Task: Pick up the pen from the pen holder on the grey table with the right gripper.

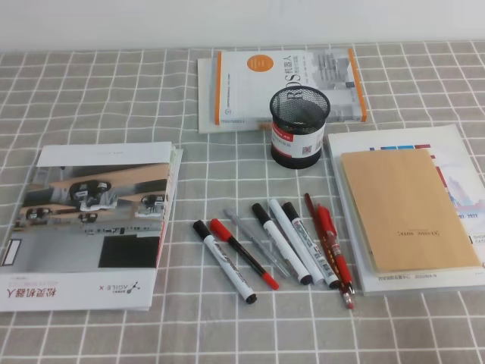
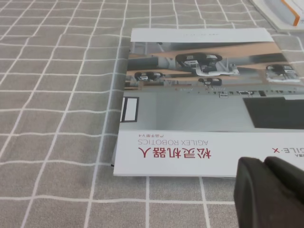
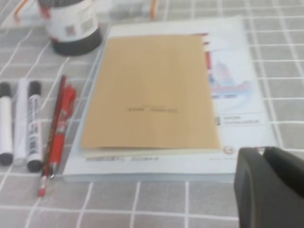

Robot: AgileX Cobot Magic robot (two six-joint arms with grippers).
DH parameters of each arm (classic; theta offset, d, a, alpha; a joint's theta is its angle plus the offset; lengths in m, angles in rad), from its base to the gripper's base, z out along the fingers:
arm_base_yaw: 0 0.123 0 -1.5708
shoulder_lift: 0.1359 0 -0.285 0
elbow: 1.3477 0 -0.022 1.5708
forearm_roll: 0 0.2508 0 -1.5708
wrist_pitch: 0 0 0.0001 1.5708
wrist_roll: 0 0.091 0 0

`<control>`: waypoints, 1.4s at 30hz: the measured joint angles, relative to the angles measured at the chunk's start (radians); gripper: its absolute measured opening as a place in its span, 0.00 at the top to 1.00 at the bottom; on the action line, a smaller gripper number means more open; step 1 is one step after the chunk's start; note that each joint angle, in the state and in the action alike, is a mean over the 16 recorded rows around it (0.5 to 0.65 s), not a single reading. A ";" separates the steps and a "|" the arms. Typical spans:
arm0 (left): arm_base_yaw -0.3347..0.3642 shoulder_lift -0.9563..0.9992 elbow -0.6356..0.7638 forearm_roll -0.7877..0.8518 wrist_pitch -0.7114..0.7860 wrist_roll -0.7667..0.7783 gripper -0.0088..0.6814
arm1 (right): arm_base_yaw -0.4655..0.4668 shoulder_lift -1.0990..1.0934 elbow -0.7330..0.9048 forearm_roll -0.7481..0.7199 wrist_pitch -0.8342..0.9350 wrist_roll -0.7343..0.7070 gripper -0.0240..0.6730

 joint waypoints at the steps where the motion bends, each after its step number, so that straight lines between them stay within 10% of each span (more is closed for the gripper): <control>1: 0.000 0.000 0.000 0.000 0.000 0.000 0.99 | -0.031 -0.041 0.032 0.010 -0.015 -0.002 0.98; 11: 0.000 0.000 0.000 0.000 0.000 0.000 0.99 | -0.192 -0.375 0.229 0.086 -0.062 -0.050 0.98; 42: 0.000 0.000 0.000 0.000 0.000 0.000 0.99 | -0.203 -0.485 0.273 0.122 0.052 -0.092 0.98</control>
